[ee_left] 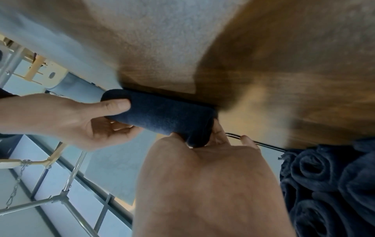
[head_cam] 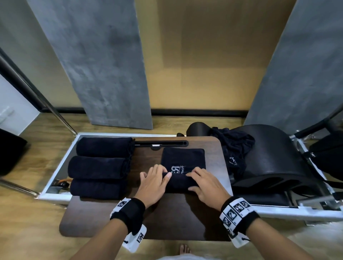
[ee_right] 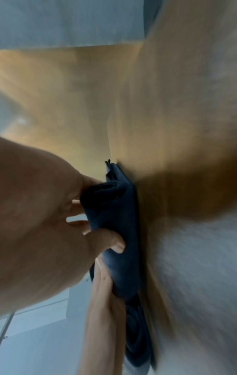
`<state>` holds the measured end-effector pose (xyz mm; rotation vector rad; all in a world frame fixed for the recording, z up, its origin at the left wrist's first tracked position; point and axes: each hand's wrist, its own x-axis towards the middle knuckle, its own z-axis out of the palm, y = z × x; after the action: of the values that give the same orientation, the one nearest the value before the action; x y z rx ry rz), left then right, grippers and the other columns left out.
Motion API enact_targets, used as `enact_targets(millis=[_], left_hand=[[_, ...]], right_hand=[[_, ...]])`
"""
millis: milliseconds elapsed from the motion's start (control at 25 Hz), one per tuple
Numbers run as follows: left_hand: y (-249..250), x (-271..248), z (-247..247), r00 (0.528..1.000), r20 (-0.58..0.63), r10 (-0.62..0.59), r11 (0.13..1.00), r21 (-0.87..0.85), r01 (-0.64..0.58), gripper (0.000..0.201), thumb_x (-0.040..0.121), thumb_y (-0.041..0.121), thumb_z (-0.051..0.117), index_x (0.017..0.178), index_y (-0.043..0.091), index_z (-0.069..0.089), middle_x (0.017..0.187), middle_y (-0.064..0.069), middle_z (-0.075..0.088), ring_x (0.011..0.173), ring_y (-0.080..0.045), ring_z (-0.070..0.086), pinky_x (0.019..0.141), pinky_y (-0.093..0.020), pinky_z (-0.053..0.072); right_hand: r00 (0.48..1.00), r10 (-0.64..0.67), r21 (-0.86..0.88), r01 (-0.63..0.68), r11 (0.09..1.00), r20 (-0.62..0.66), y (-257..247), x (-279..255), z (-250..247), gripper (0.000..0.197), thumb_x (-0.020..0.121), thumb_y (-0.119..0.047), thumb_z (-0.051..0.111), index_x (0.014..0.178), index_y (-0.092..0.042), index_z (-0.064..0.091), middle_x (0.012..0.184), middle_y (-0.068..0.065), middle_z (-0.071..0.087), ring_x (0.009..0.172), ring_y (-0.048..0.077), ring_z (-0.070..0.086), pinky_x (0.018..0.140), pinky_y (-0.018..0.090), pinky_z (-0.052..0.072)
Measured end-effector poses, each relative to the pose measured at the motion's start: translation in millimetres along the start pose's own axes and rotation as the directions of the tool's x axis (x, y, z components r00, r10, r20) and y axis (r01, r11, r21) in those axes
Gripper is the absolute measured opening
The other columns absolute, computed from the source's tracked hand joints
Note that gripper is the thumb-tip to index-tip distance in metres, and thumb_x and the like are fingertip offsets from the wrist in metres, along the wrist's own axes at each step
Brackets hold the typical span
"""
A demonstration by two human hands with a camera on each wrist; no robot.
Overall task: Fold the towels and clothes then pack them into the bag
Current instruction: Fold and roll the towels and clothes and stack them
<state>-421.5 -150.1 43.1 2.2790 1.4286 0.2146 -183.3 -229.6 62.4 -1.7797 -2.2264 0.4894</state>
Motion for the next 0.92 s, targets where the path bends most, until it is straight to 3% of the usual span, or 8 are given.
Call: enact_targets(millis=[80, 200, 320, 480, 560, 640, 800, 920], left_hand=[[-1, -4, 0, 0.999, -0.028, 0.042, 0.999, 0.011, -0.042, 0.042, 0.107, 0.064, 0.027, 0.13, 0.035, 0.047, 0.128, 0.016, 0.04, 0.121, -0.007, 0.041, 0.098, -0.039, 0.03], [-1, -9, 1, 0.995, -0.027, 0.096, 0.992, -0.078, -0.098, 0.06, 0.101, 0.067, 0.047, 0.152, 0.038, 0.034, 0.143, 0.018, 0.035, 0.13, -0.003, 0.034, 0.101, -0.038, 0.033], [2, -2, 0, 1.0, -0.028, 0.001, 0.967, -0.255, -0.008, 0.057, 0.097, 0.047, 0.068, 0.143, 0.043, 0.036, 0.14, 0.022, 0.042, 0.128, -0.002, 0.037, 0.108, -0.043, 0.035], [4, 14, -1, 0.993, -0.032, -0.113, 0.956, -0.277, 0.1, 0.033, 0.102, 0.049, 0.058, 0.131, 0.042, 0.045, 0.126, 0.018, 0.051, 0.125, -0.008, 0.043, 0.111, -0.046, 0.033], [7, 23, -4, 0.978, 0.012, -0.21, 0.931, -0.304, 0.204, 0.032, 0.102, 0.058, 0.053, 0.13, 0.045, 0.045, 0.121, 0.013, 0.051, 0.124, -0.016, 0.047, 0.11, -0.044, 0.034], [10, 32, -6, 0.957, 0.043, -0.287, 0.899, -0.333, 0.284, 0.038, 0.099, 0.07, 0.046, 0.129, 0.046, 0.043, 0.123, 0.007, 0.054, 0.122, -0.023, 0.051, 0.107, -0.044, 0.037], [18, 52, -9, 0.93, 0.023, -0.366, 0.848, -0.403, 0.344, 0.049, 0.095, 0.081, 0.042, 0.124, 0.041, 0.042, 0.124, 0.003, 0.067, 0.117, -0.025, 0.062, 0.109, -0.047, 0.042], [28, 65, -11, 0.874, 0.0, -0.486, 0.785, -0.439, 0.437, 0.061, 0.091, 0.083, 0.047, 0.124, 0.032, 0.046, 0.123, -0.002, 0.067, 0.109, -0.025, 0.063, 0.098, -0.041, 0.05]], right_hand=[[0.998, 0.039, 0.117, -0.045, 0.992, 0.051, 7, 8, -7, 0.041, 0.102, -0.036, 0.06, 0.142, -0.026, 0.054, 0.127, -0.006, 0.058, 0.115, 0.016, 0.057, 0.1, 0.034, 0.048], [0.988, 0.124, 0.34, -0.147, 0.929, 0.09, 15, 16, -15, 0.024, 0.103, -0.028, 0.059, 0.123, -0.035, 0.047, 0.115, -0.001, 0.067, 0.106, 0.019, 0.064, 0.094, 0.043, 0.052], [0.99, 0.143, 0.434, -0.135, 0.891, 0.013, 20, 19, -13, 0.014, 0.103, -0.029, 0.059, 0.11, -0.032, 0.048, 0.101, 0.0, 0.067, 0.093, 0.017, 0.065, 0.088, 0.047, 0.053], [0.99, 0.137, 0.502, -0.132, 0.855, 0.028, 30, 13, -12, 0.054, 0.082, -0.042, 0.084, 0.129, -0.036, 0.058, 0.123, -0.019, 0.046, 0.114, -0.002, 0.053, 0.101, 0.022, 0.048], [0.985, 0.157, 0.514, -0.17, 0.841, 0.07, 35, 14, -14, 0.071, 0.082, -0.03, 0.086, 0.143, -0.038, 0.051, 0.131, -0.019, 0.045, 0.122, 0.001, 0.052, 0.108, 0.027, 0.047], [0.97, 0.236, 0.612, -0.218, 0.76, 0.053, 39, 16, -14, 0.066, 0.085, -0.026, 0.084, 0.14, -0.04, 0.051, 0.129, -0.013, 0.057, 0.119, 0.005, 0.059, 0.106, 0.033, 0.05], [0.884, 0.464, 0.759, -0.259, 0.597, -0.064, 41, 29, -12, 0.028, 0.084, -0.038, 0.084, 0.104, -0.026, 0.068, 0.101, -0.005, 0.073, 0.096, 0.007, 0.069, 0.089, 0.037, 0.058], [0.761, 0.623, 0.686, -0.356, 0.634, -0.18, 38, 53, -7, 0.04, 0.086, -0.051, 0.078, 0.08, -0.012, 0.068, 0.095, 0.001, 0.061, 0.084, 0.021, 0.065, 0.08, 0.042, 0.055]])
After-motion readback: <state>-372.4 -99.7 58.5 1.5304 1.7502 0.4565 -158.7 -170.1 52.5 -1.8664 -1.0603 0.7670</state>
